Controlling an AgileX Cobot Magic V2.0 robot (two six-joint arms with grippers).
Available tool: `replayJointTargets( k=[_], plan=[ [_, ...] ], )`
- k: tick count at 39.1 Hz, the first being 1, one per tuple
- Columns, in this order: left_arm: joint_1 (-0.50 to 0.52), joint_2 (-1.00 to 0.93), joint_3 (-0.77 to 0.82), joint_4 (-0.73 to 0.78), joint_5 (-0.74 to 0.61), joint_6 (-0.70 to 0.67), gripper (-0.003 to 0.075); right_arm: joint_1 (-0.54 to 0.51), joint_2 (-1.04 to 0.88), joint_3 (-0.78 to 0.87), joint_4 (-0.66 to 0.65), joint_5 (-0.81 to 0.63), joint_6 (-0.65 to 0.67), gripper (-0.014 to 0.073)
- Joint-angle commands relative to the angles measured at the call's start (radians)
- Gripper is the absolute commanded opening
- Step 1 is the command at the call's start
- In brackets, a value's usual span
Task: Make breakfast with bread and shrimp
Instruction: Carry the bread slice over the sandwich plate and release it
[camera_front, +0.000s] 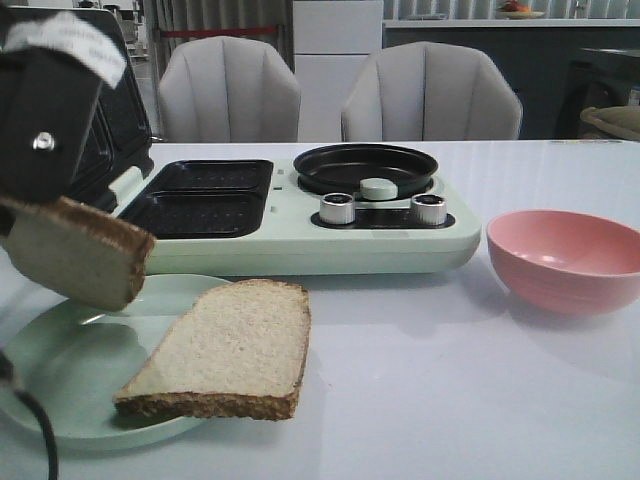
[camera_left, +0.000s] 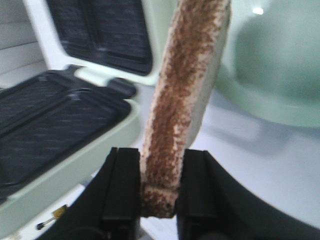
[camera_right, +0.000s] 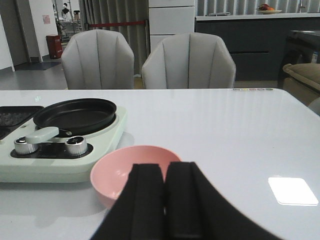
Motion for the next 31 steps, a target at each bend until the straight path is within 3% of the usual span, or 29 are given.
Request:
replayJointTargets(
  k=[1, 9, 21, 31],
  plan=[
    [-0.002, -0.03, -0.088, 0.11, 0.026, -0.01, 0.0208, -0.008, -0.021, -0.017, -0.009, -0.085, 0.001, 0.0143],
    [0.056, -0.011, -0.223, 0.226, -0.106, -0.01, 0.0208, -0.008, -0.021, -0.017, -0.009, -0.085, 0.001, 0.0143],
    [0.273, 0.135, -0.44, 0.251, -0.387, -0.119, 0.0208, -0.008, -0.021, -0.017, -0.009, -0.085, 0.001, 0.0143],
    [0.433, 0.279, -0.582, 0.251, -0.622, -0.121, 0.0208, -0.008, -0.021, -0.017, -0.009, -0.085, 0.001, 0.0143]
  ],
)
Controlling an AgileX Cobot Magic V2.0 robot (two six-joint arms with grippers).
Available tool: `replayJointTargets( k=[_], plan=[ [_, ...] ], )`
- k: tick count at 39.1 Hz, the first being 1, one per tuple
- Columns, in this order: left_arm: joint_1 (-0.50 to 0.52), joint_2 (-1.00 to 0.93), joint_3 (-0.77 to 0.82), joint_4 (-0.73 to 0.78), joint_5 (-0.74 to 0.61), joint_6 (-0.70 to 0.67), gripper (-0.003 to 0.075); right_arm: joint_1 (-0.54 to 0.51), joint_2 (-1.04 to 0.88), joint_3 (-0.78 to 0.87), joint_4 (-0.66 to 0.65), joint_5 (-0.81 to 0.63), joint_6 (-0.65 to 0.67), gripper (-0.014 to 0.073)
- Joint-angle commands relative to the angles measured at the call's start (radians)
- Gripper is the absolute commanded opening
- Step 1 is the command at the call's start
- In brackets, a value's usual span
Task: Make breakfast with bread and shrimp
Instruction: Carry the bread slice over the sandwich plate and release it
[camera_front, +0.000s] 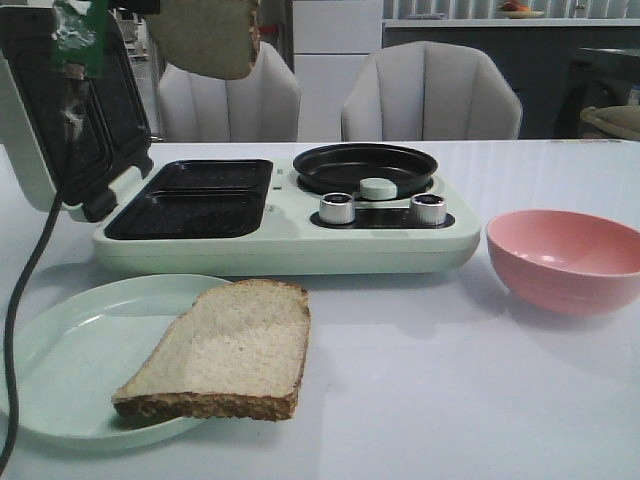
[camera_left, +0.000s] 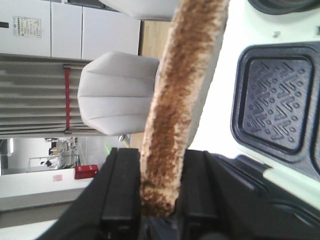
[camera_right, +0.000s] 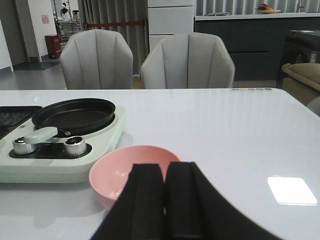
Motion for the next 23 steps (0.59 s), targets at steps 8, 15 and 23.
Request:
replayJointTargets(
  k=[8, 15, 23],
  plan=[
    [0.143, 0.118, -0.147, -0.027, -0.23, -0.018, 0.0208, -0.006, -0.021, -0.017, -0.009, -0.085, 0.001, 0.0143],
    [0.182, 0.218, -0.197, -0.044, -0.232, -0.018, 0.0208, -0.006, -0.021, -0.017, -0.009, -0.085, 0.001, 0.0143],
    [0.19, 0.321, -0.252, -0.046, -0.268, -0.018, 0.0208, -0.006, -0.021, -0.017, -0.009, -0.085, 0.001, 0.0143]
  ],
)
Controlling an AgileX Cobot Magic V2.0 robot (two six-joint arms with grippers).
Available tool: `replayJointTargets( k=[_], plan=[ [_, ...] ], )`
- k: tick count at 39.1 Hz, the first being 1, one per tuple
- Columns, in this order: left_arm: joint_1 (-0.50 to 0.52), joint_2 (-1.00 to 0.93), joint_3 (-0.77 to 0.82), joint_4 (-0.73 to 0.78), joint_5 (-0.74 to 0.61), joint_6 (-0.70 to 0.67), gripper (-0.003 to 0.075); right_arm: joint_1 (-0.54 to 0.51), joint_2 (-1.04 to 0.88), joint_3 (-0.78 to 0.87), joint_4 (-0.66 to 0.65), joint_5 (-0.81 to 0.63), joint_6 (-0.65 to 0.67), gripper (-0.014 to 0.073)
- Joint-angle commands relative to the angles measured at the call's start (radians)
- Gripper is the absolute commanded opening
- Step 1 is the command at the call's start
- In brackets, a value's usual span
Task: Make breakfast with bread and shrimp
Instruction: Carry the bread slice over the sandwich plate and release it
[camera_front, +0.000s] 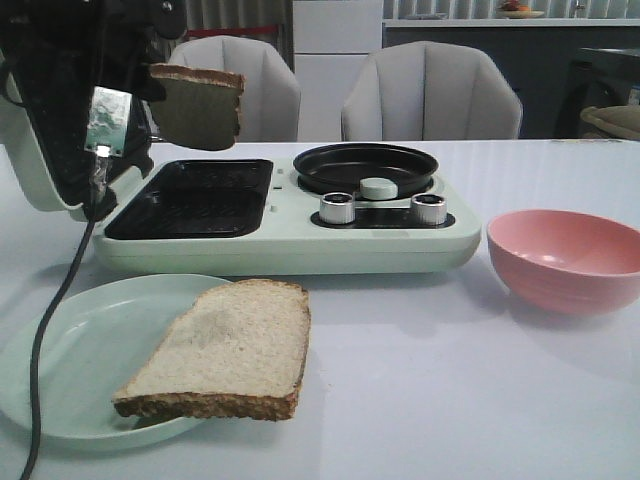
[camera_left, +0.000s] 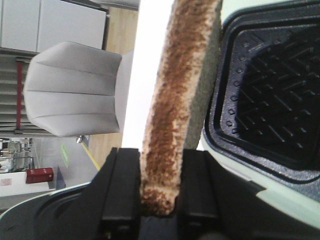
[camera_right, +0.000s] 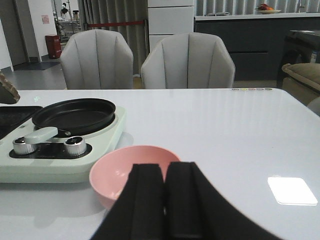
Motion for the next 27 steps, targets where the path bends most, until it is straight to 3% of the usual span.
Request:
replayJointTargets(
  k=[1, 7, 15, 27],
  plan=[
    [0.002, -0.008, -0.062, -0.028, -0.054, -0.014, 0.0208, -0.006, -0.021, -0.017, -0.009, -0.085, 0.001, 0.0143],
    [0.002, 0.036, -0.067, -0.036, -0.075, -0.014, 0.0208, -0.006, -0.021, -0.017, -0.009, -0.085, 0.001, 0.0143],
    [0.002, 0.058, -0.054, -0.101, 0.002, -0.014, 0.0209, -0.006, -0.021, -0.017, -0.009, -0.085, 0.001, 0.0143],
    [-0.038, 0.047, 0.044, -0.067, 0.023, -0.009, 0.0209, -0.006, -0.021, -0.017, -0.009, -0.085, 0.001, 0.0143]
  ],
)
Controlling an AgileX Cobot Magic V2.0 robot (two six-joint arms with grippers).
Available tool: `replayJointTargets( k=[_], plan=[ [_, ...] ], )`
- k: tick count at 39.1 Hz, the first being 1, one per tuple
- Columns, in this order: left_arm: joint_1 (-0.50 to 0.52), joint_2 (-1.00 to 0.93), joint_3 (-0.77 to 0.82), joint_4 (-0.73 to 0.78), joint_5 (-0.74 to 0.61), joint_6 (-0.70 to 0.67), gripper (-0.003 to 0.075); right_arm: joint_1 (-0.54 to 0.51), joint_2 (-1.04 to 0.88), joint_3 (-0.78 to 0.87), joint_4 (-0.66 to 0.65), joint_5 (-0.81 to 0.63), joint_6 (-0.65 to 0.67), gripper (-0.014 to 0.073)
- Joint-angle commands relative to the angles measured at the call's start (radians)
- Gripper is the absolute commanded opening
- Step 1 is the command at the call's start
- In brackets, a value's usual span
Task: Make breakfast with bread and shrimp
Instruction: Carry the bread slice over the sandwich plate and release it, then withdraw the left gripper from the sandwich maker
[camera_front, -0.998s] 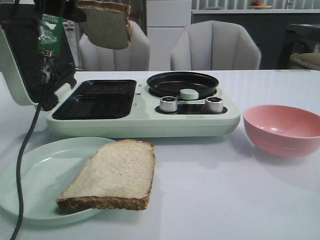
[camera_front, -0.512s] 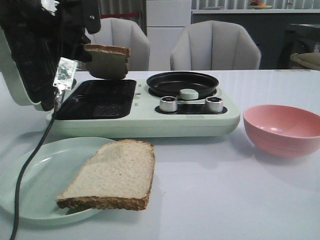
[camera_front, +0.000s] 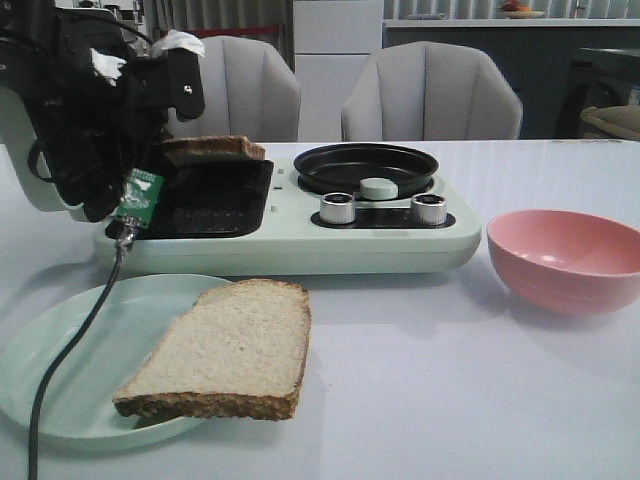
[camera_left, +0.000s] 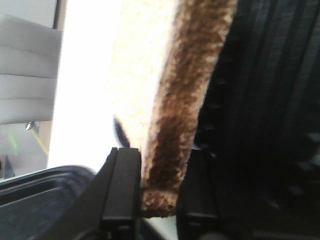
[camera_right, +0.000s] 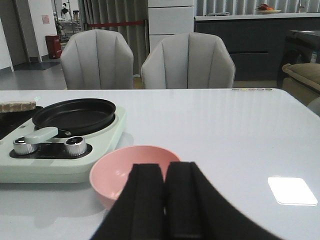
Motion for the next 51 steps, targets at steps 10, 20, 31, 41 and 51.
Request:
replayJointTargets(
  k=[10, 20, 31, 41, 51],
  plan=[
    [-0.017, -0.061, -0.001, -0.048, -0.009, -0.009, 0.0274, -0.006, -0.021, -0.017, -0.009, -0.085, 0.001, 0.0143],
    [-0.029, -0.061, -0.001, -0.074, 0.015, -0.01, 0.0602, -0.006, -0.021, -0.017, -0.009, -0.085, 0.001, 0.0143],
    [-0.059, -0.117, 0.01, -0.246, 0.082, -0.01, 0.0604, -0.006, -0.021, -0.017, -0.009, -0.085, 0.001, 0.0143],
    [-0.059, -0.234, 0.09, -0.355, 0.075, -0.01, 0.0604, -0.006, -0.021, -0.017, -0.009, -0.085, 0.001, 0.0143],
    [-0.059, -0.461, 0.195, -0.671, 0.074, -0.01, 0.0604, -0.006, -0.021, -0.017, -0.009, -0.085, 0.001, 0.0143]
  ],
)
